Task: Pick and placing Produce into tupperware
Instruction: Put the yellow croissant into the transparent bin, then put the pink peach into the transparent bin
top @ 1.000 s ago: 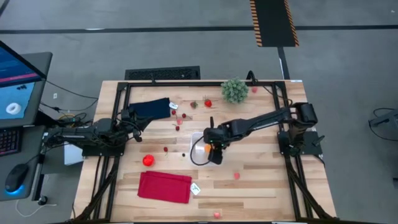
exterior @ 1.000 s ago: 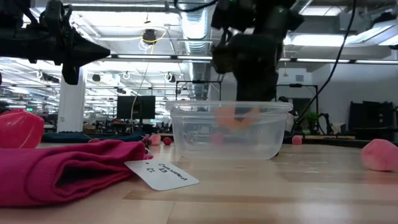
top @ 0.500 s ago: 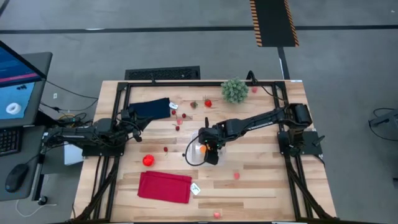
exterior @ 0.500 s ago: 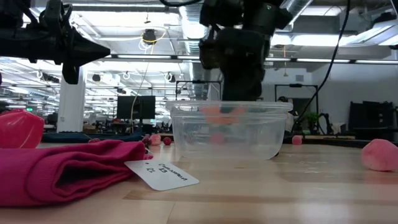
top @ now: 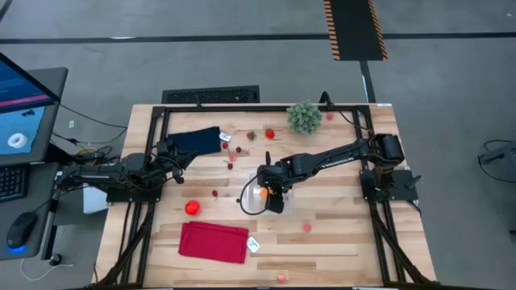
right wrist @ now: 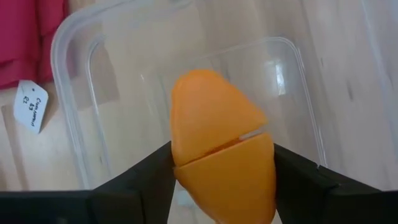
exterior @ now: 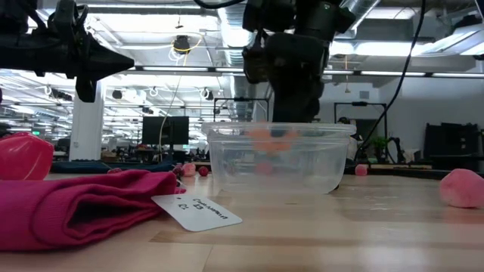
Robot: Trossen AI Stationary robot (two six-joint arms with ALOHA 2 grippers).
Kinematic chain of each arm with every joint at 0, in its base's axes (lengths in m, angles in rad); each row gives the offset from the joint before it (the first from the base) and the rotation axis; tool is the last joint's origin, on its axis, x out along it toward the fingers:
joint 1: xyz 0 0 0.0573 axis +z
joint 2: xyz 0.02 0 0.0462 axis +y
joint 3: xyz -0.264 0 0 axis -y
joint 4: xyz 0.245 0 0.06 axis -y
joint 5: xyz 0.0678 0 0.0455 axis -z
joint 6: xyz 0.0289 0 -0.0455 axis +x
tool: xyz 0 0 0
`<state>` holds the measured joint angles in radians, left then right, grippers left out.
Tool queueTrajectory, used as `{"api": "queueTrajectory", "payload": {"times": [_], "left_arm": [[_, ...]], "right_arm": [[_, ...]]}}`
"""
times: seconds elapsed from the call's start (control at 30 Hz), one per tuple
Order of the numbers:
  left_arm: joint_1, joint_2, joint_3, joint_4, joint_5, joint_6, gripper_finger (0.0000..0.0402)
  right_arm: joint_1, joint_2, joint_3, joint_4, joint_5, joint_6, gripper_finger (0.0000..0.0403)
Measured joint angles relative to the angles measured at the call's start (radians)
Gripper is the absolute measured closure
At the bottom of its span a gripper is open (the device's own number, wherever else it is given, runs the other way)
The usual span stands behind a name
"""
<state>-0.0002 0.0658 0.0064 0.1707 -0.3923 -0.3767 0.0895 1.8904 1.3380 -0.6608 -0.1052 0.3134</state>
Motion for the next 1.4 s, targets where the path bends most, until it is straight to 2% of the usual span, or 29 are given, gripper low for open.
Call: {"api": "queueTrajectory", "payload": {"times": [0.37,0.67,0.9,1.13,1.4], "left_arm": [[0.0,0.0,0.0,0.0,0.0,0.0,0.0401],[0.0,0.0,0.0,0.0,0.0,0.0,0.0401],[0.0,0.0,0.0,-0.004,-0.006,0.0,0.0401],[0.0,0.0,0.0,-0.004,-0.006,0.0,0.0401],[0.0,0.0,0.0,-0.008,-0.006,-0.004,0.0401]], "right_arm": [[0.0,0.0,0.0,-0.022,0.005,-0.005,0.0083],[0.0,-0.062,0.003,-0.118,0.001,-0.026,0.0077],[-0.001,-0.197,0.005,-0.128,0.029,-0.036,0.0076],[0.003,-0.355,0.005,-0.159,0.272,-0.012,0.0076],[0.032,-0.472,0.005,-0.331,0.683,0.209,0.0076]]}}
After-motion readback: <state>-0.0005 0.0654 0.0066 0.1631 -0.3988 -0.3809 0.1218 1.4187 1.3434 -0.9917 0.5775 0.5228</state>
